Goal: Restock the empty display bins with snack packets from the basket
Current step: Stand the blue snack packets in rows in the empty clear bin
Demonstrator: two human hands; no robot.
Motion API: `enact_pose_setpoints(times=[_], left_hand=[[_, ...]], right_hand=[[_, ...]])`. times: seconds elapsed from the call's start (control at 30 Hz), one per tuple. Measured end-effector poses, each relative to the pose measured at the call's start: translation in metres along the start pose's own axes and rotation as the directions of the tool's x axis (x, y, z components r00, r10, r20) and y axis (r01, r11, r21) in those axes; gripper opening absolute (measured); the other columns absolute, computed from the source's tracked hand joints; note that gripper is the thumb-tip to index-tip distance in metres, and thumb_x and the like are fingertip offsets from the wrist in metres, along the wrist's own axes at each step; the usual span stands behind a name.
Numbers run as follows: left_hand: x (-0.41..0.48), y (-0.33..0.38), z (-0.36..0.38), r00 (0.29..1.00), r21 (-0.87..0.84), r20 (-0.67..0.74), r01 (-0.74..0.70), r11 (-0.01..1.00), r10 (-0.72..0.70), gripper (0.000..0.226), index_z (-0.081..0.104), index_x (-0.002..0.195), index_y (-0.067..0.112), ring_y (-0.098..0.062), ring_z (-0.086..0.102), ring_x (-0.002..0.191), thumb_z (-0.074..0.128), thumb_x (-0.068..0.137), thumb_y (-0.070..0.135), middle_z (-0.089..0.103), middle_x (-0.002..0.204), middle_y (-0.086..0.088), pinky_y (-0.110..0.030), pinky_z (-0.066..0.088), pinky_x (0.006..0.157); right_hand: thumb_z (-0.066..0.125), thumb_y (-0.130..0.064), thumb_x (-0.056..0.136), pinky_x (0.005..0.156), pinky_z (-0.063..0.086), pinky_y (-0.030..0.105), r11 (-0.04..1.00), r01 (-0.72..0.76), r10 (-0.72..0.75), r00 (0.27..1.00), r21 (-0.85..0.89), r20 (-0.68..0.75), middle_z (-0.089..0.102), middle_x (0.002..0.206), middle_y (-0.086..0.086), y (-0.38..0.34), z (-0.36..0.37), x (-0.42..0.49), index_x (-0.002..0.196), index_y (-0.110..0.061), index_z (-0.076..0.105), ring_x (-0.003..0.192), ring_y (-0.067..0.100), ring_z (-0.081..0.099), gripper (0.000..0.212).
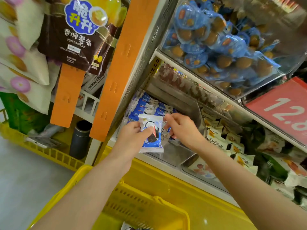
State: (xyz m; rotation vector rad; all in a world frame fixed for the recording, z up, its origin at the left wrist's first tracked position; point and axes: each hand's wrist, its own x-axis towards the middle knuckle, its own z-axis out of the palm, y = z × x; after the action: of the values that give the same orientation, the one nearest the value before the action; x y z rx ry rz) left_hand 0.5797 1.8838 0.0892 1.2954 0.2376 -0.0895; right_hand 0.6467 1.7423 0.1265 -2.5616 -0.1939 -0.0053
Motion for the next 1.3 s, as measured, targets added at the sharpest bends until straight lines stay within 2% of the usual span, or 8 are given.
enact_pose_setpoints(times=[0.2, 0.43, 0.63, 0.73, 0.87, 1.1, 1.2, 1.3], left_hand=[[-0.01, -0.003, 0.01, 0.999, -0.015, -0.035, -0.028, 0.999, 0.028, 0.041, 0.044, 0.134, 0.015, -0.018, 0.053, 0.116, 0.049, 0.095, 0.026, 0.054, 0.126, -0.004, -0.035, 0.044, 0.098], [-0.02, -0.008, 0.009, 0.987, -0.145, 0.158, 0.004, 0.989, 0.019, 0.03, 0.057, 0.118, 0.006, -0.02, 0.068, 0.092, 0.057, 0.089, 0.012, 0.069, 0.101, -0.011, -0.032, 0.056, 0.081], [-0.017, -0.005, 0.01, 0.941, 0.259, 0.094, -0.337, 0.905, 0.324, 0.016, 0.061, 0.104, 0.016, -0.01, 0.063, 0.09, 0.061, 0.088, 0.016, 0.067, 0.096, 0.001, -0.026, 0.054, 0.08], [-0.018, -0.009, 0.011, 0.857, 0.48, 0.166, -0.502, 0.72, 0.488, 0.012, 0.053, 0.087, 0.028, 0.001, 0.054, 0.08, 0.061, 0.088, 0.019, 0.057, 0.085, 0.012, -0.009, 0.044, 0.066], [-0.021, -0.018, 0.015, 0.776, 0.528, 0.345, -0.626, 0.574, 0.528, 0.014, 0.053, 0.092, 0.034, 0.007, 0.049, 0.083, 0.059, 0.088, 0.022, 0.051, 0.084, 0.02, -0.01, 0.039, 0.071], [0.007, -0.014, 0.012, 0.785, 0.542, 0.269, -0.603, 0.585, 0.558, 0.024, 0.057, 0.115, 0.025, 0.007, 0.054, 0.09, 0.054, 0.092, 0.018, 0.058, 0.106, 0.014, -0.002, 0.041, 0.073], [0.028, -0.011, 0.011, 0.785, 0.679, 0.276, -0.568, 0.465, 0.555, 0.033, 0.051, 0.127, 0.023, -0.002, 0.049, 0.11, 0.05, 0.094, 0.025, 0.055, 0.124, 0.01, -0.015, 0.036, 0.092], [0.045, -0.016, 0.011, 0.774, 0.81, 0.36, -0.536, 0.237, 0.522, 0.031, 0.054, 0.123, 0.022, -0.009, 0.054, 0.108, 0.041, 0.097, 0.033, 0.059, 0.122, 0.006, -0.026, 0.038, 0.096]], right_hand=[[0.06, -0.031, 0.089, 0.064, 0.042, 0.014, 0.97, -0.058, 0.006, 0.977, 0.235, 0.214, 0.064, 0.085, 0.006, -0.015, 0.002, -0.052, 0.094, -0.009, 0.064, 0.074, 0.005, 0.054, 0.023], [0.07, -0.022, 0.082, 0.085, 0.056, 0.027, 0.725, -0.194, 0.11, 0.98, 0.66, 0.166, 0.072, 0.1, 0.005, 0.003, -0.009, -0.068, 0.107, -0.012, 0.06, 0.094, 0.015, 0.069, 0.029], [0.076, -0.04, 0.066, 0.086, 0.054, 0.026, 0.839, -0.148, 0.093, 0.987, 0.524, 0.129, 0.071, 0.105, -0.005, 0.02, -0.023, -0.078, 0.111, -0.024, 0.058, 0.098, 0.01, 0.066, 0.052], [0.074, -0.038, 0.072, 0.085, 0.046, 0.009, 0.99, 0.133, -0.129, 0.988, 0.043, -0.083, 0.058, 0.107, -0.023, 0.024, -0.028, -0.08, 0.111, -0.035, 0.05, 0.099, -0.011, 0.055, 0.047], [0.069, -0.035, 0.08, 0.079, 0.041, 0.002, 0.946, 0.272, -0.264, 0.962, -0.178, 0.064, 0.054, 0.093, -0.027, 0.021, -0.015, -0.082, 0.111, -0.035, 0.055, 0.089, -0.018, 0.049, 0.034], [0.073, -0.027, 0.077, 0.078, 0.051, 0.017, 0.987, 0.143, -0.146, 0.989, -0.078, -0.035, 0.061, 0.095, -0.012, 0.029, -0.031, -0.057, 0.109, -0.024, 0.057, 0.087, -0.001, 0.059, 0.036], [0.071, -0.027, 0.079, 0.072, 0.044, 0.013, 0.976, 0.118, -0.156, 0.965, -0.182, -0.213, 0.059, 0.092, -0.013, 0.03, -0.052, -0.029, 0.102, -0.023, 0.058, 0.083, 0.0, 0.056, 0.027], [0.068, -0.023, 0.084, 0.079, 0.048, 0.029, 0.936, 0.019, -0.087, 0.98, -0.352, -0.178, 0.061, 0.104, -0.002, 0.033, -0.055, 0.0, 0.108, -0.022, 0.056, 0.092, 0.015, 0.057, 0.026]])
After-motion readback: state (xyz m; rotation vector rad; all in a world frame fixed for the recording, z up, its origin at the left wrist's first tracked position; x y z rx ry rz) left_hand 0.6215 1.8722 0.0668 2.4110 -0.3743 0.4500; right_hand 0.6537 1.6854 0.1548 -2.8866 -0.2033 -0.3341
